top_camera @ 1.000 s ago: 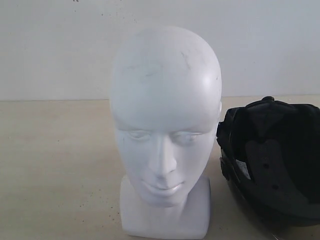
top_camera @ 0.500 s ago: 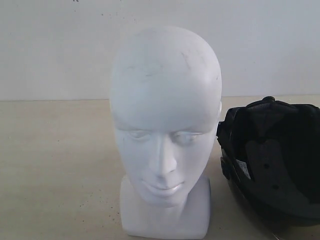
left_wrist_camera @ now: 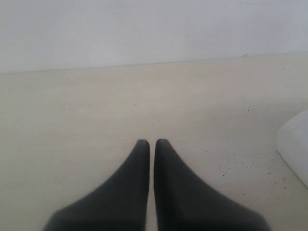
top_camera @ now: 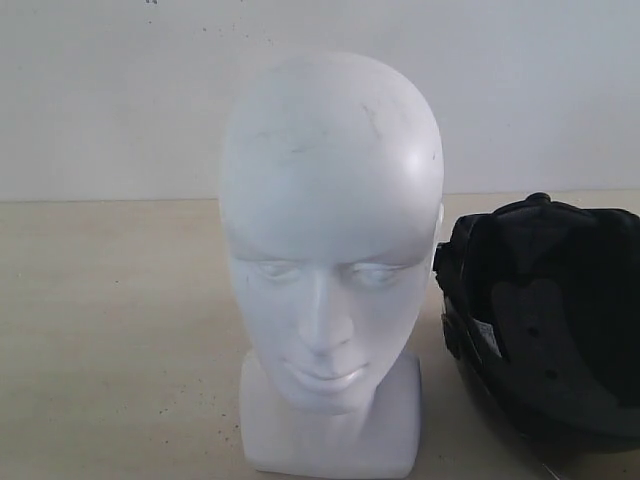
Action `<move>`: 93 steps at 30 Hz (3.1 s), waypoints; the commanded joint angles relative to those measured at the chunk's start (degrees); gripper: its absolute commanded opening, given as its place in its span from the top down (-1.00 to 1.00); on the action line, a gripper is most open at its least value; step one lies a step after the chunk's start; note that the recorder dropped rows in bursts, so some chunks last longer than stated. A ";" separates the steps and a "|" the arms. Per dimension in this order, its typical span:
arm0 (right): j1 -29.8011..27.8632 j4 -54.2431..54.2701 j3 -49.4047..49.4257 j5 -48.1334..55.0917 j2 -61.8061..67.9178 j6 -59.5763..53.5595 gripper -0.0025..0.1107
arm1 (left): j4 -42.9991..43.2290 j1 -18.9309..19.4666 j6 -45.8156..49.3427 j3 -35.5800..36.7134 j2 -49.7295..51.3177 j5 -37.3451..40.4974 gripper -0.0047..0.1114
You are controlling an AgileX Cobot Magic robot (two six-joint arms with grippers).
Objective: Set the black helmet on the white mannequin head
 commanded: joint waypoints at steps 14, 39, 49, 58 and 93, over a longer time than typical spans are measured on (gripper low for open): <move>-0.49 0.13 16.16 -9.83 6.21 14.59 0.96 | 0.00 -0.19 -0.05 0.16 -0.23 -0.02 0.84; -10.48 -0.04 13.90 -15.97 20.64 12.84 0.96 | 0.00 -0.19 -0.05 0.16 -0.23 -0.02 0.84; -10.10 0.17 10.04 -6.52 20.52 11.34 0.96 | 0.00 -0.19 -0.05 0.16 -0.23 -0.02 0.84; -10.10 23.55 9.44 -4.87 20.52 -11.23 0.96 | 0.00 -0.19 -0.05 0.16 -0.23 -0.02 0.84; -7.71 25.43 0.66 -1.15 24.31 -30.27 0.96 | 0.00 -0.19 -0.05 0.16 -0.23 -0.02 0.84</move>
